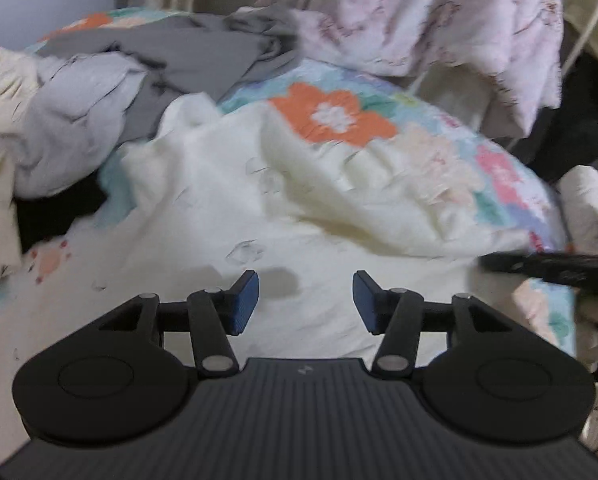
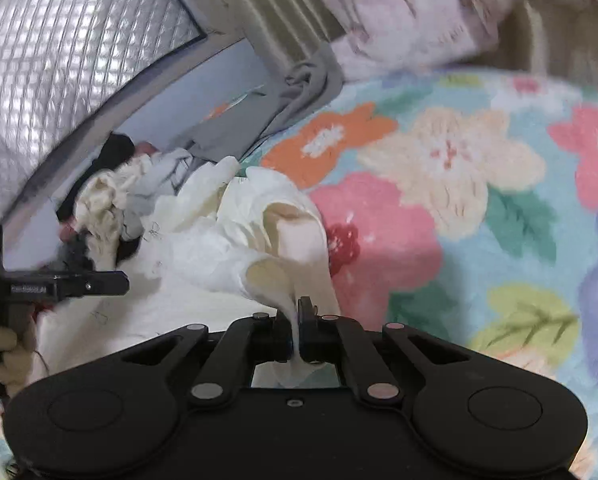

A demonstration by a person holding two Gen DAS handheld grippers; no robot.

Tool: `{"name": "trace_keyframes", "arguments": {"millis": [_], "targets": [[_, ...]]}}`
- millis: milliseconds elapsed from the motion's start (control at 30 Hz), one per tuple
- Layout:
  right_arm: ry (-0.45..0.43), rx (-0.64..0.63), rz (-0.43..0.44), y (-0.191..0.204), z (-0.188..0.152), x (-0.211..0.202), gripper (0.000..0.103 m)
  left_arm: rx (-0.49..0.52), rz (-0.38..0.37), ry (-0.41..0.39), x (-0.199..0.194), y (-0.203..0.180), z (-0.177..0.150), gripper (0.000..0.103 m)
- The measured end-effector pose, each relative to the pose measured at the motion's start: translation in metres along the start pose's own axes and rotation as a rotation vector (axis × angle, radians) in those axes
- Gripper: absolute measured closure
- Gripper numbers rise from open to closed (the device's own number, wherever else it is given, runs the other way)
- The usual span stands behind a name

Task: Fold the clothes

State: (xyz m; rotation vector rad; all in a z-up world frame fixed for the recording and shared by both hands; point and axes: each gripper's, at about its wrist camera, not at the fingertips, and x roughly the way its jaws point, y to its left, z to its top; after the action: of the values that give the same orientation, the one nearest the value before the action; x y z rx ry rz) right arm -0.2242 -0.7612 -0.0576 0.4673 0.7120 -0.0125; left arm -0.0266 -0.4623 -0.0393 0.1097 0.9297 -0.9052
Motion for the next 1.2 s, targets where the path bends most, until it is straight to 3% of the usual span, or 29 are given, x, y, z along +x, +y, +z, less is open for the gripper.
{"name": "trace_keyframes", "arguments": {"millis": [100, 167, 333, 467, 533, 567, 600, 633, 733, 800, 833, 867, 900, 933, 967, 1000, 1067, 1200], "targets": [[0.048, -0.087, -0.113, 0.009, 0.001, 0.009, 0.098, -0.001, 0.006, -0.024, -0.003, 0.004, 0.011, 0.051], [0.056, -0.096, -0.158, 0.009, -0.001, 0.011, 0.090, -0.008, -0.024, -0.044, -0.004, 0.004, 0.024, 0.050], [0.018, -0.095, -0.154, 0.005, 0.000, 0.004, 0.090, -0.052, -0.055, -0.047, 0.020, 0.000, 0.056, 0.048], [-0.008, -0.085, -0.128, 0.001, -0.001, 0.005, 0.080, -0.133, -0.116, -0.021, 0.042, 0.000, 0.069, 0.048], [-0.007, -0.074, -0.118, -0.001, 0.000, 0.007, 0.077, -0.150, -0.072, 0.010, 0.058, -0.001, 0.071, 0.045], [-0.007, -0.078, -0.118, 0.001, -0.001, 0.006, 0.072, -0.153, -0.034, 0.032, 0.069, -0.001, 0.072, 0.032], [0.006, -0.079, -0.117, 0.002, 0.000, 0.007, 0.067, -0.141, 0.016, 0.069, 0.081, -0.002, 0.074, 0.026], [0.017, -0.074, -0.120, 0.005, 0.000, 0.006, 0.058, -0.108, 0.066, 0.102, 0.092, -0.003, 0.075, 0.026], [0.012, -0.117, -0.122, 0.017, 0.000, 0.002, 0.055, -0.008, 0.115, 0.138, 0.111, -0.006, 0.077, 0.027], [-0.009, -0.218, -0.148, 0.030, -0.001, 0.005, 0.048, -0.010, 0.089, 0.114, 0.112, -0.003, 0.077, 0.030], [-0.016, -0.240, -0.157, 0.034, -0.003, 0.008, 0.048, -0.013, 0.072, 0.101, 0.112, -0.002, 0.077, 0.050], [-0.022, -0.262, -0.166, 0.037, -0.004, 0.012, 0.048, -0.017, 0.061, 0.090, 0.112, -0.002, 0.076, 0.082], [-0.029, -0.283, -0.174, 0.041, -0.006, 0.016, 0.048, -0.052, 0.043, 0.081, 0.111, 0.002, 0.077, 0.095], [-0.038, -0.284, -0.151, 0.042, -0.006, 0.020, 0.050, -0.101, 0.020, 0.074, 0.109, 0.006, 0.077, 0.100], [-0.031, -0.266, -0.108, 0.042, -0.006, 0.024, 0.075, -0.172, -0.004, 0.054, 0.106, 0.013, 0.077, 0.100], [-0.022, -0.228, -0.069, 0.041, -0.003, 0.029, 0.094, -0.208, -0.018, 0.031, 0.102, 0.016, 0.080, 0.100], [-0.043, -0.181, -0.029, 0.043, 0.000, 0.032, 0.097, -0.226, -0.020, -0.017, 0.094, 0.020, 0.089, 0.100], [-0.146, -0.216, -0.079, 0.049, 0.010, 0.022, 0.097, -0.240, -0.035, -0.162, 0.067, 0.023, 0.109, 0.100]]}}
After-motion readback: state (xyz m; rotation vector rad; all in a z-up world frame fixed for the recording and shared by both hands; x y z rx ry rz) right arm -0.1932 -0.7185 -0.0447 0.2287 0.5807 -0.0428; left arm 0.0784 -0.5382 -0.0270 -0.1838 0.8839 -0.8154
